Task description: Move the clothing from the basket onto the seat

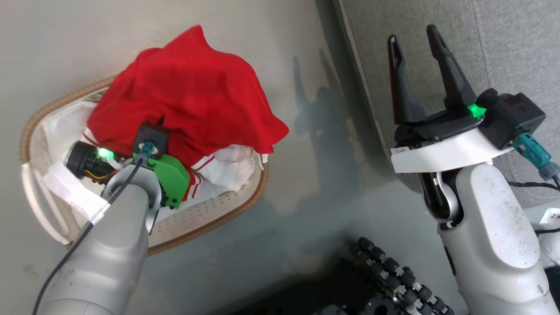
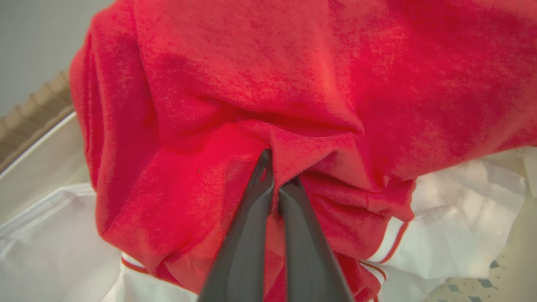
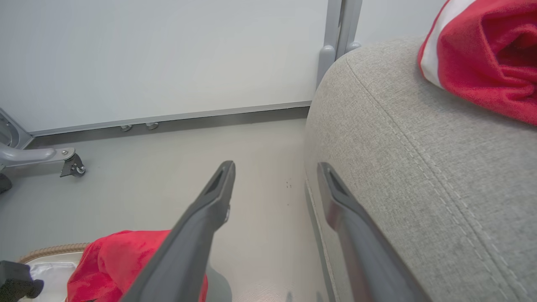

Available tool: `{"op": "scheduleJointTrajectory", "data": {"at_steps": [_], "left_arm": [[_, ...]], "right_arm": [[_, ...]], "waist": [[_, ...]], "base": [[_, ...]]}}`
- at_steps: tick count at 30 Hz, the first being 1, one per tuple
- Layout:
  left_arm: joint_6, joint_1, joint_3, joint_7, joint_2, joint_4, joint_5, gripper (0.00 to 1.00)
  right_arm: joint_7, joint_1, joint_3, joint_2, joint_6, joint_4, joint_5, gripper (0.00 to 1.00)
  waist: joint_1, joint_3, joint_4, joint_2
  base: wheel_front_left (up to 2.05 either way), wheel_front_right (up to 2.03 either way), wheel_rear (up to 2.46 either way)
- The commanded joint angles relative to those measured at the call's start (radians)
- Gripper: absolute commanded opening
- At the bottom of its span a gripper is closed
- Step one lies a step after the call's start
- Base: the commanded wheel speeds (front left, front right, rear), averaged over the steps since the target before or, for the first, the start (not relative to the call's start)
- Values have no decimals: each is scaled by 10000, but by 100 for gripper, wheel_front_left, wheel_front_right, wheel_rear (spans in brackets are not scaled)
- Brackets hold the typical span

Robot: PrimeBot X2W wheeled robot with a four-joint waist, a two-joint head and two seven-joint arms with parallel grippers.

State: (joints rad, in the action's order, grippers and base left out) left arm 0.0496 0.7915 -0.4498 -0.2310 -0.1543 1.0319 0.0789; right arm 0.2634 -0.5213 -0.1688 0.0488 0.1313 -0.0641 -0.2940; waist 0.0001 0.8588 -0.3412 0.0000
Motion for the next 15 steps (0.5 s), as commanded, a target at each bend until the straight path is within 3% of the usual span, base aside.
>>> {"op": "scheduleJointTrajectory", "data": {"at_steps": [1, 8, 15], "left_arm": [[68, -195, 7, -137, 4, -166, 148, 0], [349, -1185, 109, -356, 6, -1271, 567, 0], [592, -2377, -99, -346, -291, -3437, 755, 0]], "right_arm": [[22, 172, 77, 31, -11, -95, 178, 100], [20, 724, 386, 34, -12, -566, 742, 100], [22, 1532, 663, 37, -11, -1153, 1267, 100]], "waist": [[-1, -626, 393, 0], [-1, -2147, 1062, 0], [-1, -3955, 1635, 0]], "base": [[0, 0, 0], [0, 0, 0], [0, 0, 0]]}}
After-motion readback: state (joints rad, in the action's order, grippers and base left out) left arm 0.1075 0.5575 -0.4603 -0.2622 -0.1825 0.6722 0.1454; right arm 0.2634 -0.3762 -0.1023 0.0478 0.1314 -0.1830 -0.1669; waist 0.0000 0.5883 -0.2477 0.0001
